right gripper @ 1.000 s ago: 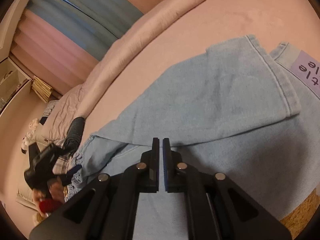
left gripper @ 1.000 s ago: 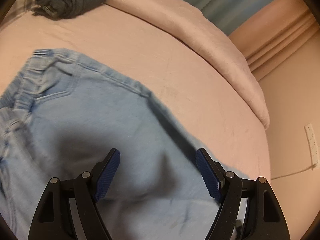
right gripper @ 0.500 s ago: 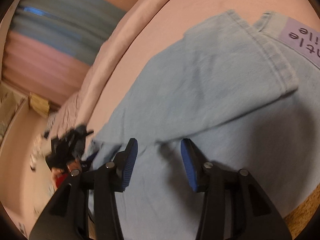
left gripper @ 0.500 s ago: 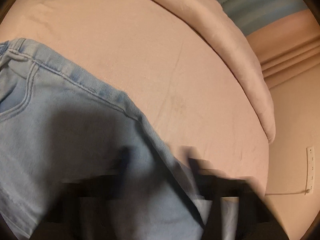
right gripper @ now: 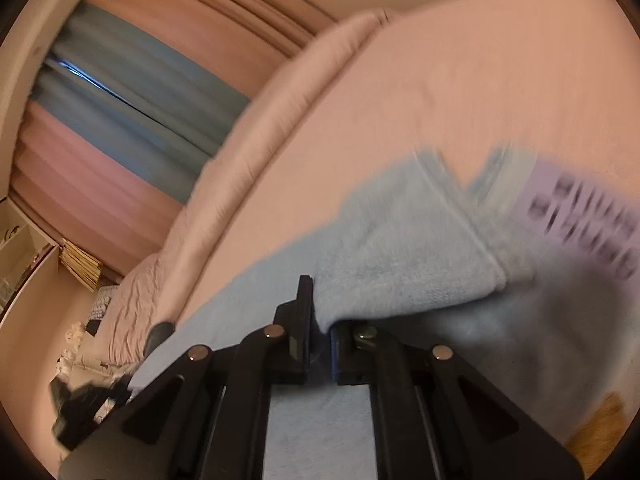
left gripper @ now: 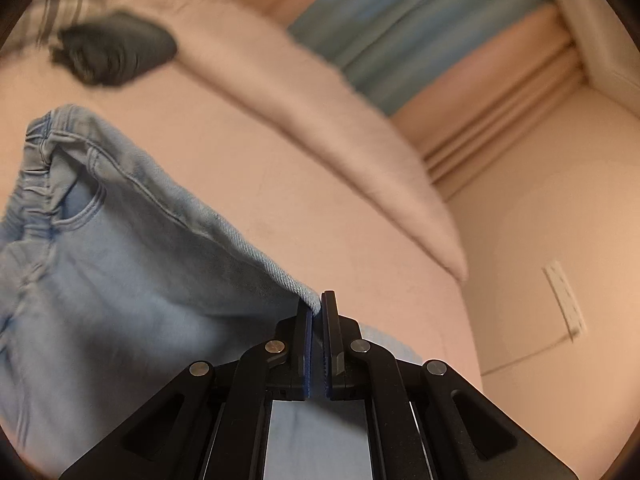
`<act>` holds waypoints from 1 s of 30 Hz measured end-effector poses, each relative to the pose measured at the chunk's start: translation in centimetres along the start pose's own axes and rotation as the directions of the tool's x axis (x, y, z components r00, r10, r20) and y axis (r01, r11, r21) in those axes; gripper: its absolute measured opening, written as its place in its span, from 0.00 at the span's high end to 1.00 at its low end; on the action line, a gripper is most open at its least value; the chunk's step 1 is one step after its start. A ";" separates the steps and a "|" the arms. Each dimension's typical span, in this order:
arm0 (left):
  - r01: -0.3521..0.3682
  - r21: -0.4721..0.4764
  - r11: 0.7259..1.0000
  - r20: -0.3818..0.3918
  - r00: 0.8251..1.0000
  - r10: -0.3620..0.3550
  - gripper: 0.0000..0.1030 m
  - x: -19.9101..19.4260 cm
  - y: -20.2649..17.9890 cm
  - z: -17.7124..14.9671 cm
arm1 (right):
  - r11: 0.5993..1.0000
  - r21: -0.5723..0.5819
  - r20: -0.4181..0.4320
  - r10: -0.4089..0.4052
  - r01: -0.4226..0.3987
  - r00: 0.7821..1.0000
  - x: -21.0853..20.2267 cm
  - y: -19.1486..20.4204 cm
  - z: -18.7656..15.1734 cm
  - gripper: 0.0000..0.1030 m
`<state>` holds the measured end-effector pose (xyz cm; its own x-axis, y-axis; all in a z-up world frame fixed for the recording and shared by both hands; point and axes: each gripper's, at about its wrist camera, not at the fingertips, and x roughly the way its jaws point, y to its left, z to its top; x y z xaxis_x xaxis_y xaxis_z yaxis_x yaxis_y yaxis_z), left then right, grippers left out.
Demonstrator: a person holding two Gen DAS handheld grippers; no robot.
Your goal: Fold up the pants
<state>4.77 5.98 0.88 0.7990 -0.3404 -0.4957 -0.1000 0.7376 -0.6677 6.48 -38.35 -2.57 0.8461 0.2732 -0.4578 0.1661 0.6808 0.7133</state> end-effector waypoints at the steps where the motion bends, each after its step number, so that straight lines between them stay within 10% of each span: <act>1: -0.001 0.024 1.000 0.018 1.000 0.001 0.98 -1.4 -0.1 -1.3 | 1.000 0.001 0.013 0.013 -0.013 1.000 -1.0 -0.2 0.5 0.93; 9: -0.106 0.143 0.984 -0.113 0.986 0.123 0.95 -4.2 4.0 -13.6 | 0.998 -0.021 0.004 -0.057 0.057 0.998 -5.6 -1.1 1.3 0.93; 17: -0.234 0.027 0.972 -0.095 0.967 0.236 0.47 -5.7 6.5 -12.8 | 0.988 -0.008 -0.016 -0.153 0.153 0.988 -4.4 -2.4 0.7 0.93; 22: -0.359 -0.090 0.929 -0.083 0.932 0.352 0.47 -7.0 10.1 -9.5 | 0.985 0.013 -0.046 -0.173 0.174 0.984 -3.8 -2.9 0.5 0.90; 30: -0.358 -0.261 0.897 0.058 0.921 0.384 0.46 -11.3 15.1 -5.5 | 0.969 0.062 -0.029 -0.238 0.239 0.971 -4.0 -5.2 1.1 0.64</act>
<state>-9.00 17.77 -6.66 0.7320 0.0035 -0.6813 -0.5301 0.6310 -0.5664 2.85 -43.72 -3.82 0.7670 0.1231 -0.6297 0.3949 0.6829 0.6146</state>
